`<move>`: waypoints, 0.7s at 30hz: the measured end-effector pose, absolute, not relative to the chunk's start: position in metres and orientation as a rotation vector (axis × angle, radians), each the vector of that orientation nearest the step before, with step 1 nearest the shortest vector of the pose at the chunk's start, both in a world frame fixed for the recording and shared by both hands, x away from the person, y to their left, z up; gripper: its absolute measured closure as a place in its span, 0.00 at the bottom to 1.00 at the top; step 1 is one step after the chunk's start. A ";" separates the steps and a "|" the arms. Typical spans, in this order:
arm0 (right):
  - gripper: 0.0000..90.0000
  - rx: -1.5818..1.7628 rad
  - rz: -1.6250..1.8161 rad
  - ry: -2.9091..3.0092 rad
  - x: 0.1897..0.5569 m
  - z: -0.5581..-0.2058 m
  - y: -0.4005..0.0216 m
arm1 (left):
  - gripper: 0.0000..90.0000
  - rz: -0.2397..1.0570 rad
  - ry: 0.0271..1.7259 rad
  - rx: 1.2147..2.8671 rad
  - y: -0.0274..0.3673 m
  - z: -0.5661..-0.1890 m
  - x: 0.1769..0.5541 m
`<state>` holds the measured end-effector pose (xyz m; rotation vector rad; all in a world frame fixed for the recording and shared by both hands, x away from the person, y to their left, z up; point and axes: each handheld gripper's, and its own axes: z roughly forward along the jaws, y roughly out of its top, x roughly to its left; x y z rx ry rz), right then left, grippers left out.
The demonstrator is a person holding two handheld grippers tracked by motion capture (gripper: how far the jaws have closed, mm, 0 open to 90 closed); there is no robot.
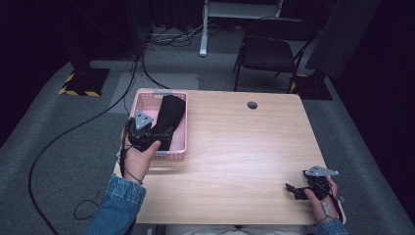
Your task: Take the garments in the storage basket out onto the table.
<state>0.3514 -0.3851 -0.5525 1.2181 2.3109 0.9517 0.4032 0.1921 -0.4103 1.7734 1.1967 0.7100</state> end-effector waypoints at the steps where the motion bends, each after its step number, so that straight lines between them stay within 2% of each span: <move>1: 0.00 1.218 0.952 2.311 0.351 -0.552 -0.385 | 0.05 0.710 1.197 1.773 0.192 -0.410 0.403; 21: 0.00 1.218 0.951 2.311 0.351 -0.552 -0.385 | 0.05 0.743 1.191 1.793 0.193 -0.410 0.425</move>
